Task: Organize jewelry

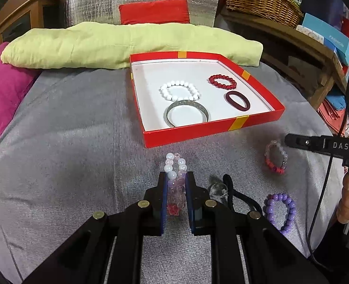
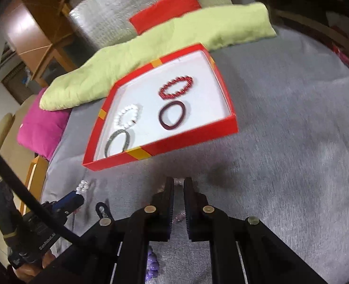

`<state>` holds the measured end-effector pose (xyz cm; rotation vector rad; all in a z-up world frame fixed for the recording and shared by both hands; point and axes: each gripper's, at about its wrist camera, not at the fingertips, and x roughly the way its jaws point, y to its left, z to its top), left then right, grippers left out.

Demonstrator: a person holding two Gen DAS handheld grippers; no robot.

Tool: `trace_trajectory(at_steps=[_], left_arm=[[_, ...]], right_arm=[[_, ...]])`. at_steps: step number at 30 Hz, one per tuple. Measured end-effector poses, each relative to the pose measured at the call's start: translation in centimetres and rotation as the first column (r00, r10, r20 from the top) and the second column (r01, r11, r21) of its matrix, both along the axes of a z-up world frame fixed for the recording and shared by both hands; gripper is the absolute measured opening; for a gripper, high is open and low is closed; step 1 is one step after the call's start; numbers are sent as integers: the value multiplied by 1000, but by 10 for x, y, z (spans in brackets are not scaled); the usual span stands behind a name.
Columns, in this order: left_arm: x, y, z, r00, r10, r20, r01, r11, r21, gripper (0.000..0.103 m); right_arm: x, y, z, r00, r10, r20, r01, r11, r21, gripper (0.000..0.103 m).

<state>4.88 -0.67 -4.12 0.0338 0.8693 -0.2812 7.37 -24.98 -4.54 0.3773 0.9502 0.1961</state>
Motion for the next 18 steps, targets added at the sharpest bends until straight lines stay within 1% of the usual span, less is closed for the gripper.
trace_trajectory(at_steps=[2, 3, 4, 6, 8, 9, 11, 12, 13, 15, 16, 18], left_arm=[[1, -1, -1, 1000, 6, -5, -6, 1000, 8, 15], [1, 0, -1, 1000, 9, -6, -8, 1000, 9, 15], [2, 0, 0, 1000, 11, -5, -11, 1000, 6, 15], [2, 0, 1, 1000, 15, -1, -15, 1000, 3, 15], [2, 0, 2, 1000, 15, 3, -15, 1000, 6, 15], [2, 0, 2, 1000, 15, 3, -15, 1000, 6, 15], [2, -1, 2, 1000, 14, -1, -14, 1000, 6, 15], [2, -1, 2, 1000, 13, -3, -13, 1000, 8, 15], [2, -2, 1, 1000, 13, -4, -12, 1000, 11, 15], [3, -2, 1, 1000, 14, -8, -13, 1000, 19, 15], [3, -3, 0, 1000, 15, -9, -15, 1000, 21, 15], [3, -3, 1, 1000, 17, -8, -17, 1000, 24, 15]], right_arm=[[2, -3, -4, 999, -7, -37, 7, 1000, -11, 26], [2, -4, -6, 999, -12, -46, 11, 1000, -22, 41], [2, -5, -6, 999, -18, -48, 16, 999, -34, 51], [0, -5, -5, 1000, -16, -27, 15, 999, -44, 51], [0, -1, -6, 1000, 6, -14, -7, 997, -77, 51], [0, 2, -8, 1000, 20, -21, -22, 995, -96, 51], [-1, 8, -11, 999, 35, -15, -37, 990, -139, 45], [-1, 13, -11, 999, 48, -3, -48, 982, -183, 34], [-1, 16, -12, 998, 63, 0, -62, 976, -208, 21], [-2, 22, -13, 996, 85, 5, -81, 962, -260, 9], [-4, 25, -12, 995, 95, 16, -86, 953, -291, 9], [-6, 27, -11, 994, 101, 31, -86, 947, -308, 9]])
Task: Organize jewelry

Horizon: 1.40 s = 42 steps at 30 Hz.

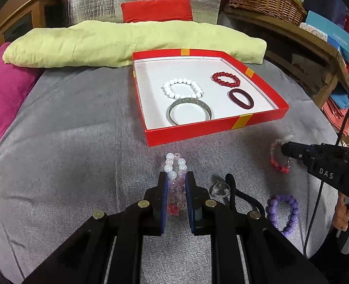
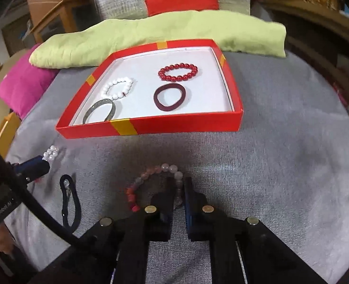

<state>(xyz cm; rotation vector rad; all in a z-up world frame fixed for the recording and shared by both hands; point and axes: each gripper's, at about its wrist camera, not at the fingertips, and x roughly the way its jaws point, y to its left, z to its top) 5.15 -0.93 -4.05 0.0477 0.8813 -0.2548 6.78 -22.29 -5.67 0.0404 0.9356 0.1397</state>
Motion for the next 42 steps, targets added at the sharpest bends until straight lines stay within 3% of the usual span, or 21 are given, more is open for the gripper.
trace_trajectory(at_steps=[4, 17, 25, 33, 42], left_arm=[[1, 1, 2, 1000, 12, 1, -12, 1000, -9, 15], [-6, -14, 26, 998, -10, 56, 12, 1000, -19, 15], [-11, -20, 32, 997, -20, 75, 20, 1000, -7, 15], [-6, -31, 34, 998, -27, 60, 27, 1000, -5, 15], [38, -52, 72, 991, -63, 119, 65, 998, -19, 15]], right_arm=[[-3, -5, 11, 999, -22, 48, 20, 999, 36, 9], [-15, -22, 54, 982, -80, 174, 28, 959, 282, 9], [-11, -43, 71, 975, -132, 177, 51, 913, 404, 9], [-10, -43, 77, 978, -119, 170, 33, 897, 440, 9], [15, -45, 93, 968, -126, 215, 29, 913, 406, 9]])
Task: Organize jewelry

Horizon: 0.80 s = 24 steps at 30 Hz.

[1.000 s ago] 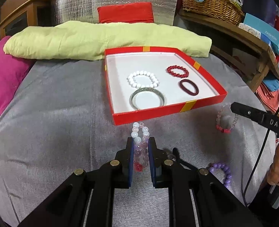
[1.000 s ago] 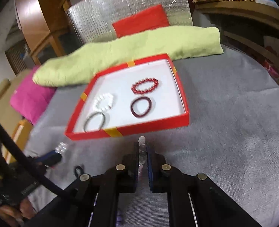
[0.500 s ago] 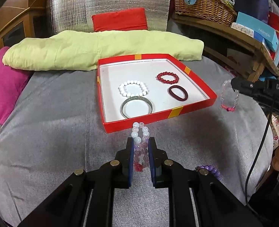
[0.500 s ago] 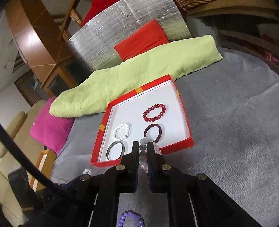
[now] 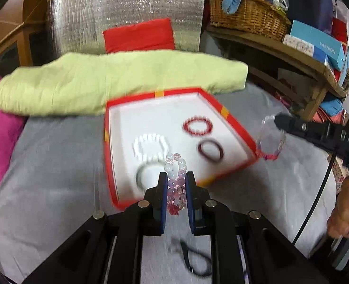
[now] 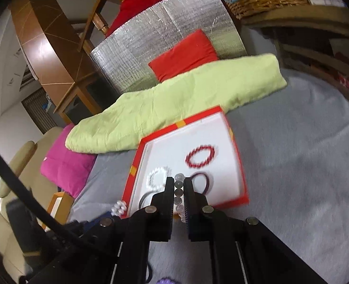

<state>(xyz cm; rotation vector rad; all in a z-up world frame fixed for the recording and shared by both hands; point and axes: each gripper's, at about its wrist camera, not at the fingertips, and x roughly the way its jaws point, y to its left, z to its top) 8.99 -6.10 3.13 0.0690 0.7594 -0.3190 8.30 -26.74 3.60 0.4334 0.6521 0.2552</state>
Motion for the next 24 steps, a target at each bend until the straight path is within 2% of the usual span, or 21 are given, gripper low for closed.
trace_trajectory(at_steps=[4, 8, 12, 16, 20, 24], left_arm=[[26, -5, 16, 999, -16, 28, 17, 999, -33, 15], [52, -10, 18, 999, -20, 34, 22, 998, -50, 15], [76, -15, 4, 999, -33, 5, 33, 996, -83, 15], [92, -23, -17, 996, -67, -50, 61, 992, -109, 15], [103, -31, -35, 990, -98, -101, 87, 990, -114, 15], [105, -34, -40, 987, -113, -118, 99, 988, -121, 15]], right_arm=[[20, -8, 1, 1000, -12, 3, 12, 999, 33, 9], [49, -13, 1, 1000, -6, 5, 6, 997, 76, 9], [84, -12, -5, 1000, 15, -11, -13, 991, 136, 9], [119, -5, -12, 999, 13, -33, -8, 989, 145, 9], [152, -5, -20, 999, -1, -50, 9, 987, 161, 9], [185, -1, -34, 996, 8, -88, 9, 981, 194, 9]])
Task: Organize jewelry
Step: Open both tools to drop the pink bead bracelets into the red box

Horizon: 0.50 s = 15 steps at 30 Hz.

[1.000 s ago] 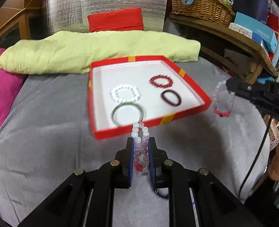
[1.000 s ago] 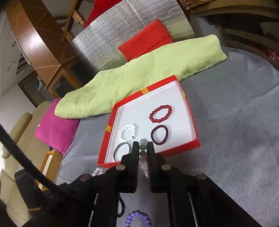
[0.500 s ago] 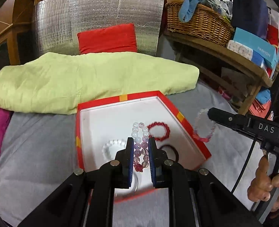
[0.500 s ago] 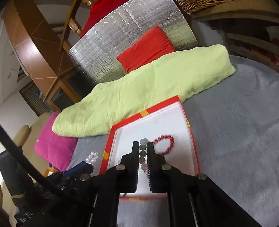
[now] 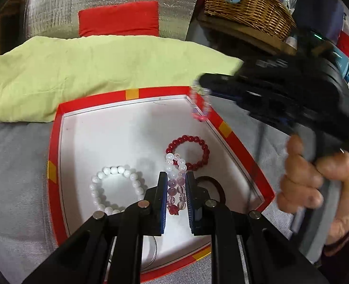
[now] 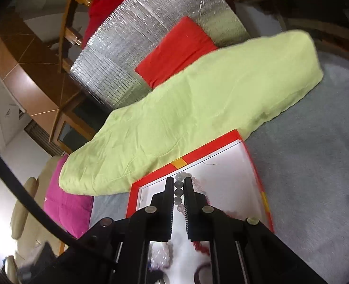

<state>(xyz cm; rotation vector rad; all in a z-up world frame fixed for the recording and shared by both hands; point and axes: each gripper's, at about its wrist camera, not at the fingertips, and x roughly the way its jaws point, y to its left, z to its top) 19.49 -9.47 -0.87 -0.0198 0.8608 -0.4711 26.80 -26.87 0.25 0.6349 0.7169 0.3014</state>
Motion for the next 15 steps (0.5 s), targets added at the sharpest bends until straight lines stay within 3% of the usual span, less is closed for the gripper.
trace_trajectory(at_steps=[7, 11, 13, 15], left_arm=[[-3, 2, -10, 999, -8, -32, 8, 1000, 5, 15], [-2, 7, -9, 999, -4, -47, 3, 1000, -20, 22], [-4, 8, -6, 999, 2, -39, -2, 1000, -13, 41], [-7, 11, 0, 1000, 14, -17, -15, 1000, -10, 48]], right_arm=[[36, 23, -19, 998, 48, -34, -47, 999, 18, 9], [43, 12, -30, 998, -2, -66, 4, 999, 36, 12], [42, 4, -35, 995, -29, -96, 33, 999, 34, 17], [40, -3, -36, 992, -44, -116, 49, 998, 33, 34]])
